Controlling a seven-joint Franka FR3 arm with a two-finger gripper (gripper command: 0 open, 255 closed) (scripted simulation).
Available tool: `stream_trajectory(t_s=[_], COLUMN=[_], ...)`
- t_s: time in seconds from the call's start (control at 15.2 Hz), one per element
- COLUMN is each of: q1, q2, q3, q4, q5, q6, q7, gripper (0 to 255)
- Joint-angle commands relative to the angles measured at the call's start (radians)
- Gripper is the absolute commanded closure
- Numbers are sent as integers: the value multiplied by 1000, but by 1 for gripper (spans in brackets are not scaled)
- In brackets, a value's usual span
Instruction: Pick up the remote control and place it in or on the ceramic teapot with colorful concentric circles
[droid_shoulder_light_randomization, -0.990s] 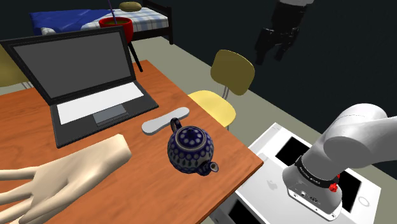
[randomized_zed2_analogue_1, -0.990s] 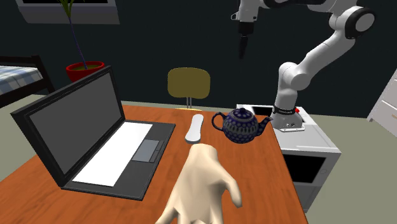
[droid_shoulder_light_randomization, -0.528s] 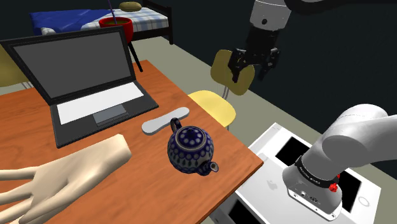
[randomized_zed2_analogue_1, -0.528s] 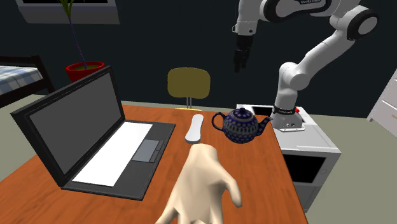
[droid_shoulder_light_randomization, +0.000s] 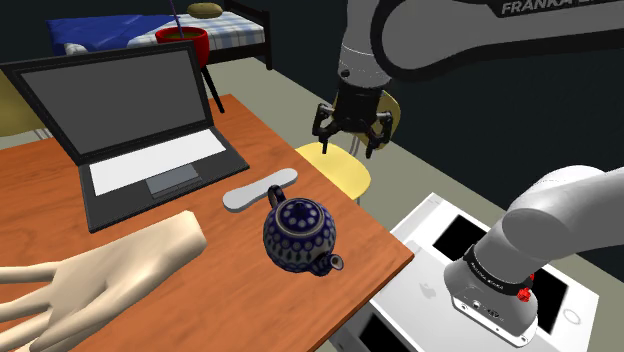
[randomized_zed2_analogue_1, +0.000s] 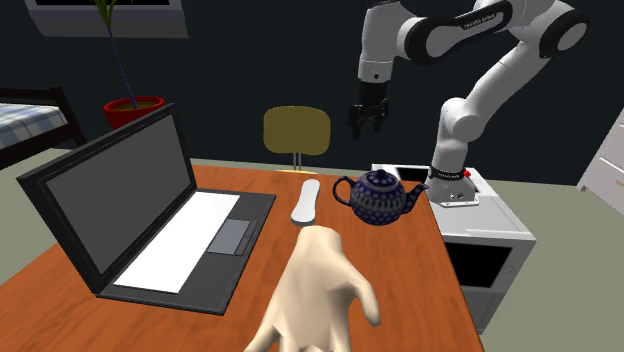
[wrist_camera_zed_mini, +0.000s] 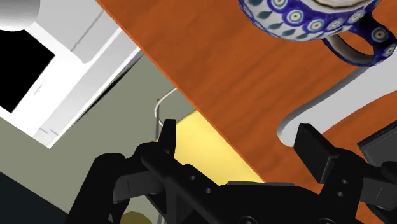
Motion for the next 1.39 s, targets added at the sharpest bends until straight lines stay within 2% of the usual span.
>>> stream_trajectory(t_s=[0.0, 0.2, 0.4, 0.53, 0.73, 0.86, 1.06, 1.32], q1=[-36, -98, -173, -225, -266, -234, -137, -112], q2=[71, 185, 321, 430, 630, 767, 928, 958], q3=[70, 174, 283, 356, 431, 420, 341, 313], q4=[34, 86, 150, 199, 284, 351, 460, 452], q5=[3, -21, -88, -168, -356, -492, -629, -656], q6=[48, 121, 189, 230, 270, 274, 264, 294], q7=[120, 296, 490, 638, 896, 1066, 1261, 1283], gripper=[0, 0, 0, 0, 0, 0, 0, 0])
